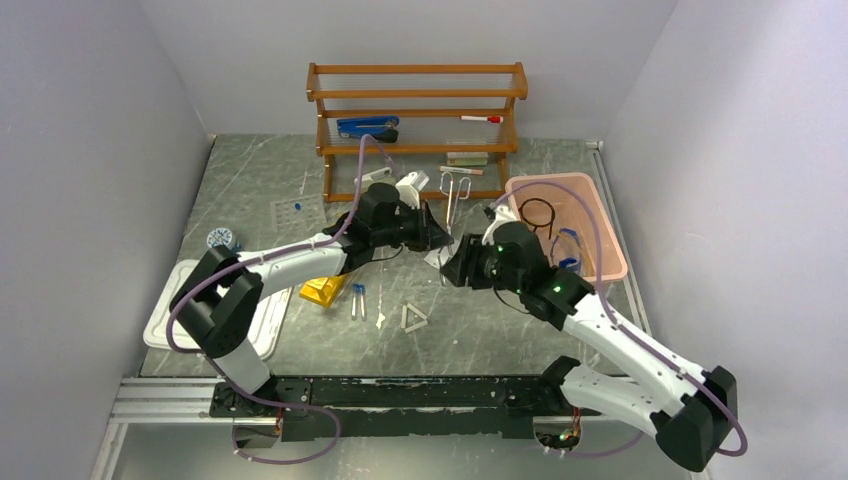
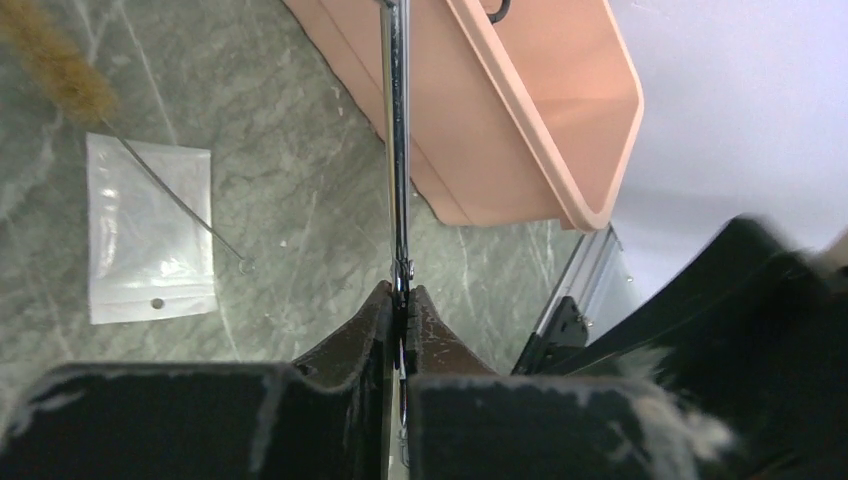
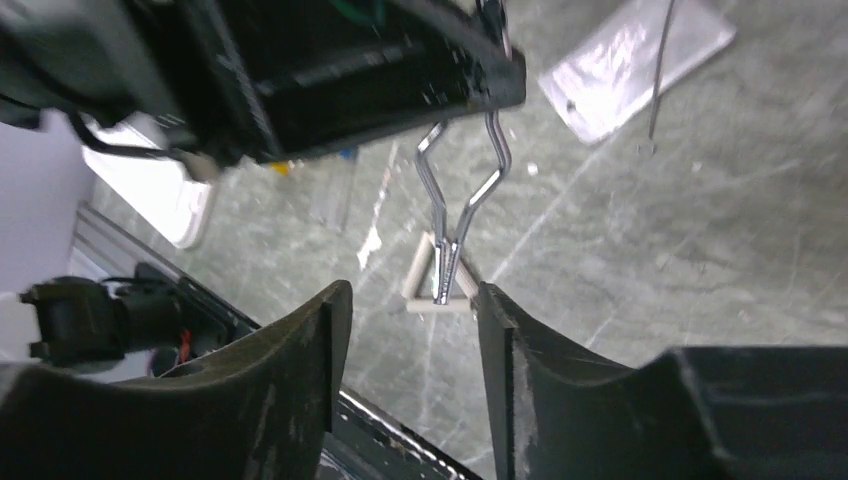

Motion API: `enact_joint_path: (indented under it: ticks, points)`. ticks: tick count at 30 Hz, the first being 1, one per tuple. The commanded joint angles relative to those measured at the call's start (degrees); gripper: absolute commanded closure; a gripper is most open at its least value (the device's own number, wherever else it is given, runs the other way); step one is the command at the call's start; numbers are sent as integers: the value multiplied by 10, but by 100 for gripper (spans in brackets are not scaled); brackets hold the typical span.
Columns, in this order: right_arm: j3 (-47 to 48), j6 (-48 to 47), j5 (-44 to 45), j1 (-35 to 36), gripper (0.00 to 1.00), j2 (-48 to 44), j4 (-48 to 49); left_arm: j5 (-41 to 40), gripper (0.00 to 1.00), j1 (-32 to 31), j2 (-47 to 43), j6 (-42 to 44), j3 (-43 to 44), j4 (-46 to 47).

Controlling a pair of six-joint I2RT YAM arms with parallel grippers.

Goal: Organize the chemistry lab equipment

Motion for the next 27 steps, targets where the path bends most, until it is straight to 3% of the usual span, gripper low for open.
enact_joint_path:
  ticks: [1, 9, 16, 21, 27]
  points:
    - [68, -19, 47, -1, 46, -43, 7, 19, 95, 5, -52, 102, 8, 9]
    - [148, 72, 146, -2, 43, 10, 0, 71, 95, 13, -109, 110, 2, 14]
    - [208, 110, 152, -2, 43, 102, 28, 75, 95, 13, -139, 99, -9, 10]
    - [217, 118, 160, -3, 66, 126, 28, 70, 95, 12, -152, 102, -15, -1]
    - [209, 115, 133, -4, 81, 138, 36, 69, 95, 12, -163, 101, -19, -9]
